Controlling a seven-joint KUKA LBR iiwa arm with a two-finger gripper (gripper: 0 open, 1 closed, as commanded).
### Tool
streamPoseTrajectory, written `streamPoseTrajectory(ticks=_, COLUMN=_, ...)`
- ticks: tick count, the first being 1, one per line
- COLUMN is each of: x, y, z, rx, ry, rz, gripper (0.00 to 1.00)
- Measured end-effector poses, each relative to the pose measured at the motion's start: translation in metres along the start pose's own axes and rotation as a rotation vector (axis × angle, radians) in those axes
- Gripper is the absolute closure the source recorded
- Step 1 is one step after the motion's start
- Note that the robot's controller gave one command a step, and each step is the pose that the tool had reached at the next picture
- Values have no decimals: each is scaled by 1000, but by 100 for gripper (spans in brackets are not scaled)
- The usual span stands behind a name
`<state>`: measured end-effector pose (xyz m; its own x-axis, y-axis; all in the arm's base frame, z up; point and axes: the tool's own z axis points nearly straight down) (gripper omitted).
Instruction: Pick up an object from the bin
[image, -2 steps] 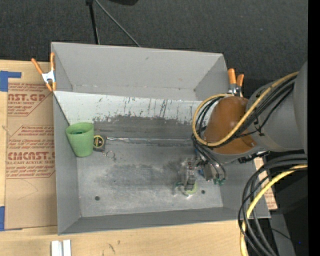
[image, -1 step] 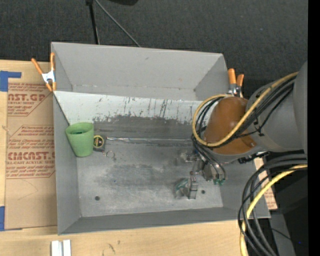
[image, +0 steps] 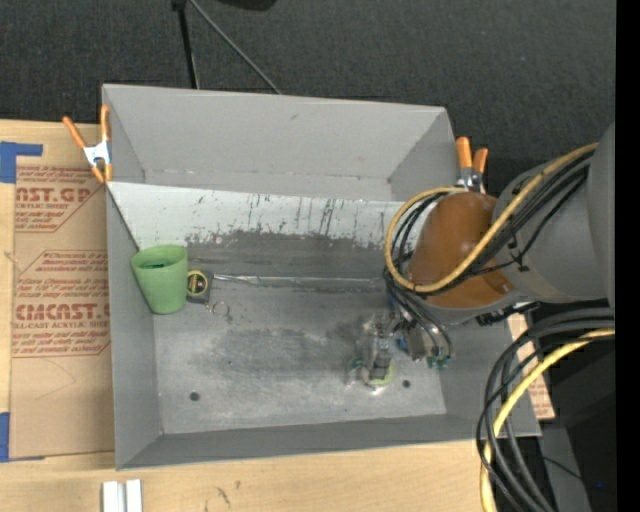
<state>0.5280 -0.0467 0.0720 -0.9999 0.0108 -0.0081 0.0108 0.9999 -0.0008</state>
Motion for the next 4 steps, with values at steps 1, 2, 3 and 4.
streamPoseTrajectory(ticks=1, x=1, y=0, z=1, rx=0, ry=4, rz=0, gripper=0)
streamPoseTrajectory(ticks=2, x=-1, y=0, z=-1, rx=0, ry=-3, rz=0, gripper=100)
streamPoseTrajectory(ticks=3, x=1, y=0, z=2, rx=-1, ry=4, rz=-1, gripper=0)
streamPoseTrajectory(ticks=4, x=-1, y=0, z=0, rx=0, ry=-3, rz=0, gripper=100)
